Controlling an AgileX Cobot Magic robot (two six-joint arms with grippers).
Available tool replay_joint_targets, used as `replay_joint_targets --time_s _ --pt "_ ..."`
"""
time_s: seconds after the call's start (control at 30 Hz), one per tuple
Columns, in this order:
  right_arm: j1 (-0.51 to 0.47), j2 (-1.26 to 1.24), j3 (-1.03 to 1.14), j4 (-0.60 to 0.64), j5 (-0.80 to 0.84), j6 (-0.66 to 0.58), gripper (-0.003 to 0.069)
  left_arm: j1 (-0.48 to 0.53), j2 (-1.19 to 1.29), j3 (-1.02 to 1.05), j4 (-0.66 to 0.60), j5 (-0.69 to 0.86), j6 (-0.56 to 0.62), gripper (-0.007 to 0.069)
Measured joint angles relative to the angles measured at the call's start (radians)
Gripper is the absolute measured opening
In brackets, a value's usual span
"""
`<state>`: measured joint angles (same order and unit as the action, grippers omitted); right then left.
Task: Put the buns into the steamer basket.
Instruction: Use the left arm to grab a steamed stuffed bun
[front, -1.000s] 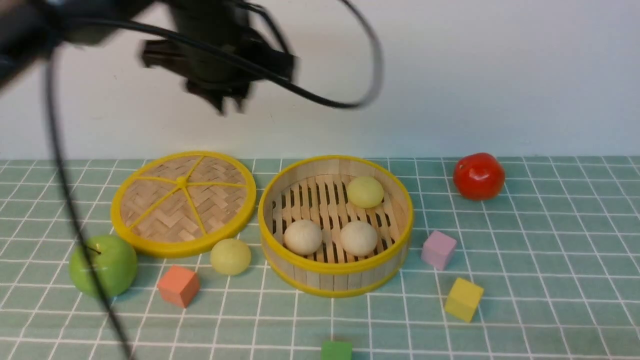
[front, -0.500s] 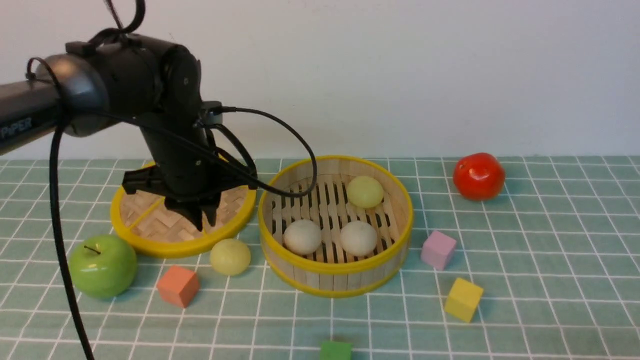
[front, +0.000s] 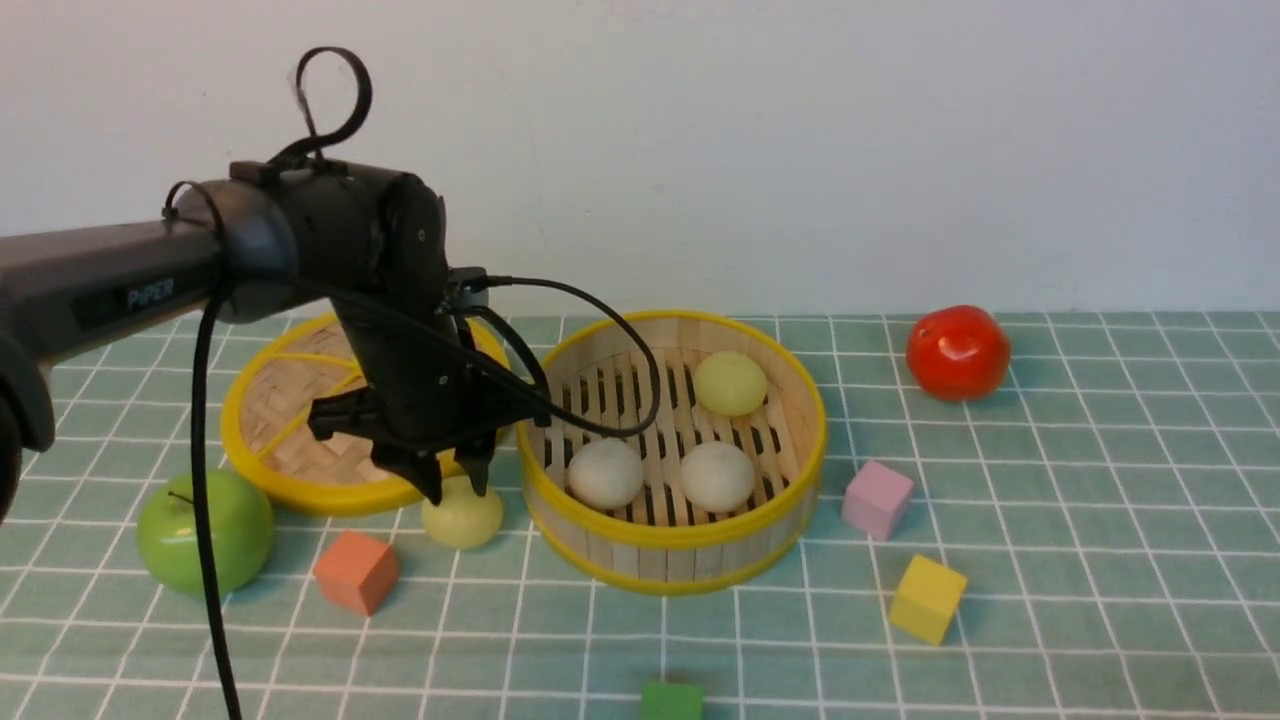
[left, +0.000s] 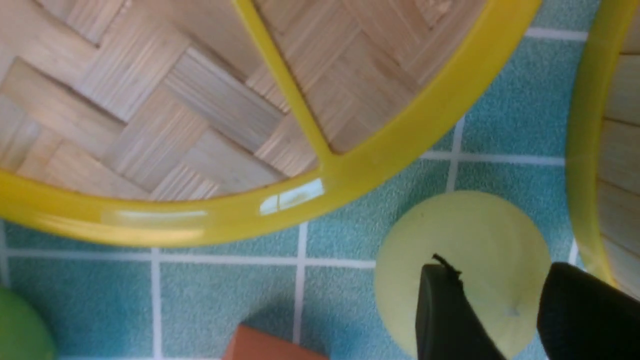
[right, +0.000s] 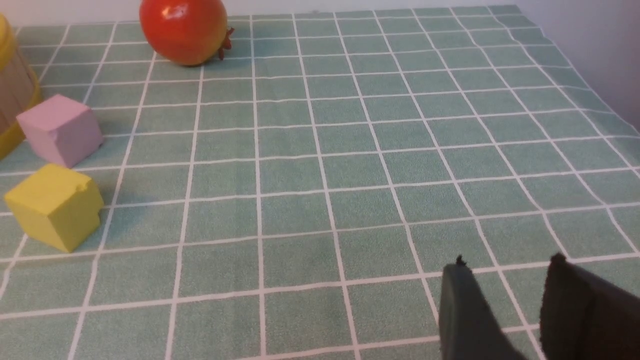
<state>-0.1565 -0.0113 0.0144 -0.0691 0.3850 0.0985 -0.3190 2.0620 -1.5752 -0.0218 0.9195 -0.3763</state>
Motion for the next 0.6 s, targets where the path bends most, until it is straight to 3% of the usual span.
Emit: replay_joint_targets --time_s 0.2,0.53,0.6 --pt "0.0 0.0 0.0 0.0 0.0 0.0 0.0238 0.0 0.023 0.0 0.0 -0.006 0.0 0.0231" --pt "0.0 0.0 0.0 0.0 0.0 0.0 0.0238 0.0 0.026 -0.076 0.003 0.094 0.001 0.0001" --pt "0.0 0.0 0.0 0.0 0.0 0.0 0.0238 0.0 0.027 -0.133 0.015 0.143 0.005 -0.0013"
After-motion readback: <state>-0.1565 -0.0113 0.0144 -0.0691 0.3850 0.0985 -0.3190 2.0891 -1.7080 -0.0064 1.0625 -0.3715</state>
